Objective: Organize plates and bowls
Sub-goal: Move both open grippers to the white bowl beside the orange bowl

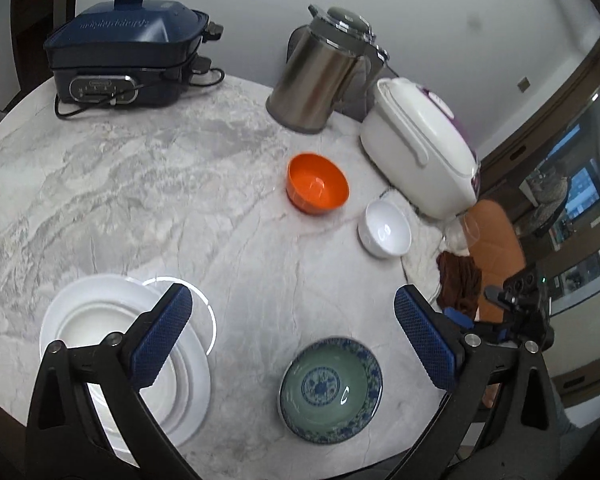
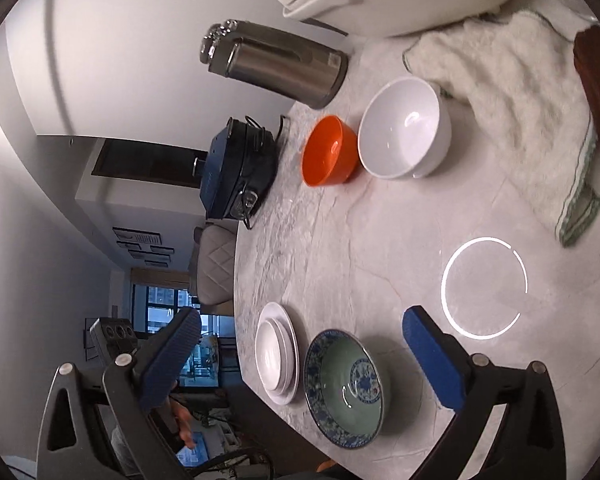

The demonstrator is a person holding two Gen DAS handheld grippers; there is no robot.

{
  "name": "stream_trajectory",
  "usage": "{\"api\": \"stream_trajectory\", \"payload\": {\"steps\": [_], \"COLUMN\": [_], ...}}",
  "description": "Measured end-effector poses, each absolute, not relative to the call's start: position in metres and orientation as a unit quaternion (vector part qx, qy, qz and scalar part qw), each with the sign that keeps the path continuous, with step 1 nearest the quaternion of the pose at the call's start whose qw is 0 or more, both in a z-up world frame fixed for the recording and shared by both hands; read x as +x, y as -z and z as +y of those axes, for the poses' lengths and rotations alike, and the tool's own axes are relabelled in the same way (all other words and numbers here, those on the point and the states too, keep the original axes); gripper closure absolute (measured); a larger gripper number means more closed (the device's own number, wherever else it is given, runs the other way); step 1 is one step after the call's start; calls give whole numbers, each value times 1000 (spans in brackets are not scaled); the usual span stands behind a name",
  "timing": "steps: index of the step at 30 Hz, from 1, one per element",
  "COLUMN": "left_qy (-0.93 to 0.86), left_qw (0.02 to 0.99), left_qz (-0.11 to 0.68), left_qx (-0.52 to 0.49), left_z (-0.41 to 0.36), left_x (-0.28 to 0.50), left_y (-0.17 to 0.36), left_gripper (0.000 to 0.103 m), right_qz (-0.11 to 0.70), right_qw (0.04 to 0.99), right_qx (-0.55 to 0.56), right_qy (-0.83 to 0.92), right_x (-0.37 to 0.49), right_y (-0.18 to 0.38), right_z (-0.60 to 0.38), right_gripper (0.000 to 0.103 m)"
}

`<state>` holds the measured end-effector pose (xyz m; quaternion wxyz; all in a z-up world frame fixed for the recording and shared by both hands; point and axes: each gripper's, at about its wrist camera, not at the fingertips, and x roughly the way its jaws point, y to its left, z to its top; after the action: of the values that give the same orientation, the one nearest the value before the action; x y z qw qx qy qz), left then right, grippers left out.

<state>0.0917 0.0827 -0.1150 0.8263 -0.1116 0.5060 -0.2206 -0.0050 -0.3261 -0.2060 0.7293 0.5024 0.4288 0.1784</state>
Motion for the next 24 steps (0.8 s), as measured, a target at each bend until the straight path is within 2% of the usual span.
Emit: {"api": "stream_trajectory", "payload": {"steps": [7,13,16,18,20,24], "left_qy": [261,325,344,361,367,362], "left_qw": [813,757,727,707,701,704], "left_qz": [518,566,592,607,607,603], "left_qx": [-46,17,40,45,66,96], "left_z": [54,-26,-75,-107,-137,-183], "left_x": [191,229,239,241,241,244], "left_y": [106,147,179,200,216,243], "left_gripper": [0,0,2,2,3,3], "right_qz": [395,398,401,413,429,452], "right_qw": [754,766,765,759,752,738], "right_qx": [510,500,502,503,500,501], "right_qy": [-127,-68,-37,-22,-6,11], "right_x": [9,38,53,65,74,88], "right_y": [188,194,208,221,235,260], "right_z": [-341,-355,-371,-383,-391,-407], "right_gripper": [0,1,15,18,26,29]}}
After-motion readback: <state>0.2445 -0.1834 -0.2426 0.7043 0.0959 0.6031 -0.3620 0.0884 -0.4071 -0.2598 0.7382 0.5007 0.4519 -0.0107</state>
